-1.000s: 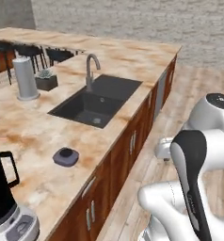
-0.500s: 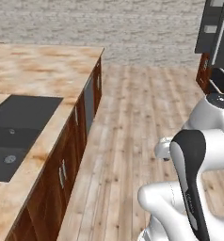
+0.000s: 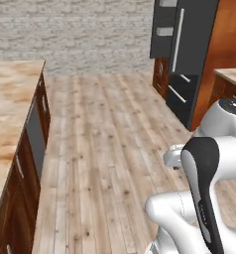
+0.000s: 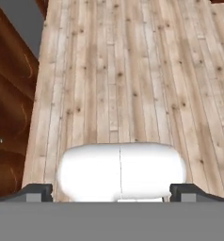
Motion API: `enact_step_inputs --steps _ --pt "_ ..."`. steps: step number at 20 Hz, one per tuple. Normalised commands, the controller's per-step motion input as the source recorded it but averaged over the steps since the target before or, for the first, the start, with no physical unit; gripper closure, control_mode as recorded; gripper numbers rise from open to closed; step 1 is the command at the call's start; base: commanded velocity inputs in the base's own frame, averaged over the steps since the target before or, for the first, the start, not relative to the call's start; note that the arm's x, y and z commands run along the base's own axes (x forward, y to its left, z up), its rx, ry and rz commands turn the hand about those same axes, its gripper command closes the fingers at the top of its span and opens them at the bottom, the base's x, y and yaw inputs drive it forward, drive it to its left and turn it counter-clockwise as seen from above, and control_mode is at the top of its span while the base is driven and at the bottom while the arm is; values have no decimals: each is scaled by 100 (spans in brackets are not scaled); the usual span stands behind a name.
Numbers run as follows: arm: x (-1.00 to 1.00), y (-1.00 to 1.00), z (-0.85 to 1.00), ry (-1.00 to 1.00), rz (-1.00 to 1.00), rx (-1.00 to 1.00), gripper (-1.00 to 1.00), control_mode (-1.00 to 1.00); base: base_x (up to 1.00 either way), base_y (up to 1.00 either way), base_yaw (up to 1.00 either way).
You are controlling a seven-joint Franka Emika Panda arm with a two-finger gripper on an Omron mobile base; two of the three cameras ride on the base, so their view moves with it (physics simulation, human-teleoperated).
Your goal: Grab the lime and lemon from the fridge, place them in the blender, close the lid, and turn on the blender to create a marinade.
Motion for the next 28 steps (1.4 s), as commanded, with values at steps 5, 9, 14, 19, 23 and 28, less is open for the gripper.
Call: enact_step_inputs --steps 5,9,14,19,23,28 --pt "0 0 0 0 0 0 -100 100 100 0 -47" --pt "0 0 0 0 0 0 -100 100 100 9 -42" --pt "0 0 0 0 0 0 -100 100 100 8 -37" --pt "0 0 0 0 0 0 -100 100 100 21 -38" --pt "0 0 0 0 0 0 -100 100 100 46 -34" --pt "0 0 0 0 0 0 -100 100 100 57 -34"
